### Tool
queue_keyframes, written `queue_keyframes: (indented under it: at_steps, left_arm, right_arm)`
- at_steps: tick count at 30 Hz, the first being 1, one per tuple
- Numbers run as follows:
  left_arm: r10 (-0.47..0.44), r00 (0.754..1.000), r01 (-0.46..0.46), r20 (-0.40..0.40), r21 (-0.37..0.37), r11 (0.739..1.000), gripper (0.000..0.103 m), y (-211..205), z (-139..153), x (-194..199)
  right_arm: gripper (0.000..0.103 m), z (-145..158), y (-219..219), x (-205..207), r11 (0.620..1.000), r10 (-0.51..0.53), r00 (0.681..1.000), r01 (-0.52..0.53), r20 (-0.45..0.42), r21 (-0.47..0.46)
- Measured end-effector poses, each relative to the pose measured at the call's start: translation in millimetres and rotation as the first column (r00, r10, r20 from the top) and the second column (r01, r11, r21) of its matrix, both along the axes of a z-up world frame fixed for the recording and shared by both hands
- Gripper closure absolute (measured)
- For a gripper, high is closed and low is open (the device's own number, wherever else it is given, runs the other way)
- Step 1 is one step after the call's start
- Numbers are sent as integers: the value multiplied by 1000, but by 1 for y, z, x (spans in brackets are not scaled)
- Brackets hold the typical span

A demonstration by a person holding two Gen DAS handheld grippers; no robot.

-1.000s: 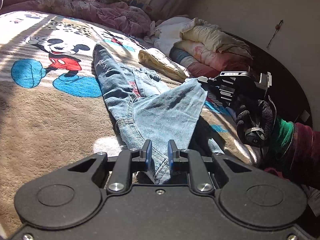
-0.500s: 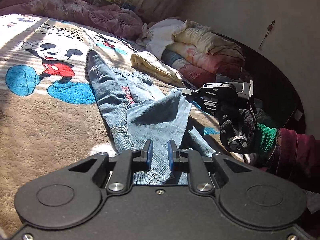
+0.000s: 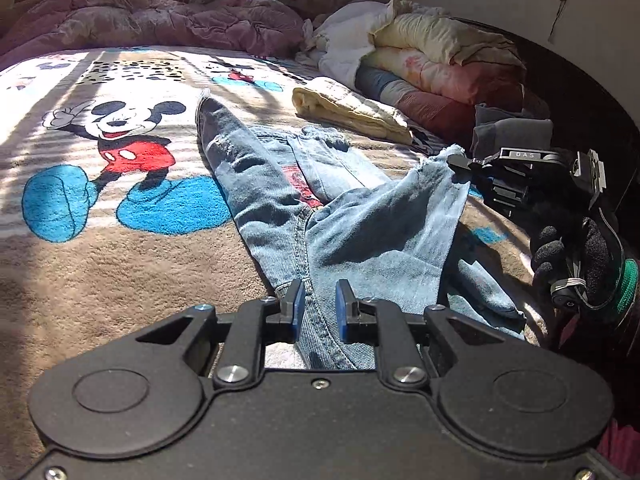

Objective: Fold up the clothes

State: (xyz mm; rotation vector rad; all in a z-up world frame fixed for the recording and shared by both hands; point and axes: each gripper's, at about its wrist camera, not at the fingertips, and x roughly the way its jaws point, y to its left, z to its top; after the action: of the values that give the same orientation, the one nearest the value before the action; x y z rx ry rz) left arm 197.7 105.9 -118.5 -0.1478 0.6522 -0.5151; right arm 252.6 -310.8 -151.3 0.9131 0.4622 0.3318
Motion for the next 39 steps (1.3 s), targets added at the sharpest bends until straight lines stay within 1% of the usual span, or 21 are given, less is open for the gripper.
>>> queue_keyframes:
  at_steps: [3, 5, 7, 10, 14, 16, 17, 19, 20, 22, 23, 26, 28, 30, 31, 33, 34, 35, 37, 38, 39]
  left_arm:
    - [97, 995, -97, 26, -27, 995, 90, 6, 4, 31]
    - [144, 990, -143, 13, -34, 989, 90, 5, 2, 53]
    - [154, 988, -154, 24, 20, 988, 90, -4, 3, 75]
    - [153, 988, -155, 38, 85, 984, 90, -16, 2, 107]
    - [136, 990, -139, 29, 115, 984, 90, -25, -7, 144]
    - [85, 996, -87, 21, 132, 987, 90, -35, -11, 156]
    - [46, 999, -46, 2, 162, 986, 90, -45, -15, 162]
    - [-31, 999, 32, -7, 232, 972, 90, -62, -23, 168]
    - [-31, 999, 34, -15, 233, 972, 90, -62, -20, 169]
    - [-31, 1000, 31, -4, 211, 977, 90, -57, -10, 169]
    - [-20, 1000, 17, 17, 196, 980, 90, -52, -5, 168]
    - [30, 998, -37, 55, 138, 990, 90, -37, 6, 174]
    - [54, 996, -61, 68, 103, 993, 90, -29, 10, 182]
    - [73, 995, -79, 70, 89, 993, 90, -26, 9, 195]
    - [68, 996, -74, 57, 101, 992, 90, -29, 4, 203]
    - [27, 1000, -27, 2, 173, 985, 90, -44, -15, 220]
    - [18, 1000, -17, 2, 220, 975, 90, -52, -23, 222]
    - [13, 1000, -12, 0, 248, 969, 90, -56, -27, 223]
    - [18, 1000, -16, -5, 242, 970, 90, -53, -18, 223]
    - [22, 1000, -22, 4, 242, 970, 89, -50, -14, 221]
    - [32, 999, -38, 32, 238, 971, 89, -47, -10, 219]
  right_arm:
    - [96, 1, -3, -9, 1000, 12, 999, -13, 43, 26]
    - [96, 1, -6, -13, 999, 17, 998, -20, 64, 45]
    - [96, -1, -9, -15, 998, 19, 997, -23, 77, 58]
    - [96, -10, -14, -17, 993, 33, 996, -42, 83, 108]
    - [97, -23, -27, -25, 984, 21, 998, -31, 62, 176]
    - [97, -29, -34, -32, 976, 8, 999, -19, 50, 216]
    - [97, -31, -35, -32, 978, 13, 999, -22, 45, 209]
    - [97, -35, -36, -30, 982, 27, 999, -33, 36, 187]
    - [97, -37, -36, -29, 984, 34, 999, -39, 32, 176]
    - [97, -39, -36, -27, 988, 46, 999, -48, 20, 145]
    - [97, -41, -36, -28, 990, 51, 999, -52, 10, 130]
    - [97, -41, -37, -32, 991, 60, 998, -60, 3, 122]
    - [97, -41, -38, -34, 991, 73, 997, -73, 2, 115]
    - [96, -44, -39, -33, 991, 79, 997, -77, -11, 113]
    - [95, -47, -40, -33, 991, 78, 997, -75, -24, 114]
    - [94, -54, -40, -32, 991, 76, 996, -70, -48, 118]
    - [94, -56, -40, -31, 991, 78, 996, -72, -51, 114]
    - [94, -56, -39, -31, 992, 81, 995, -75, -51, 106]
    - [94, -56, -38, -31, 993, 83, 995, -78, -51, 94]
    - [95, -56, -37, -31, 993, 81, 995, -76, -52, 89]
    - [95, -56, -36, -31, 994, 79, 995, -75, -54, 83]
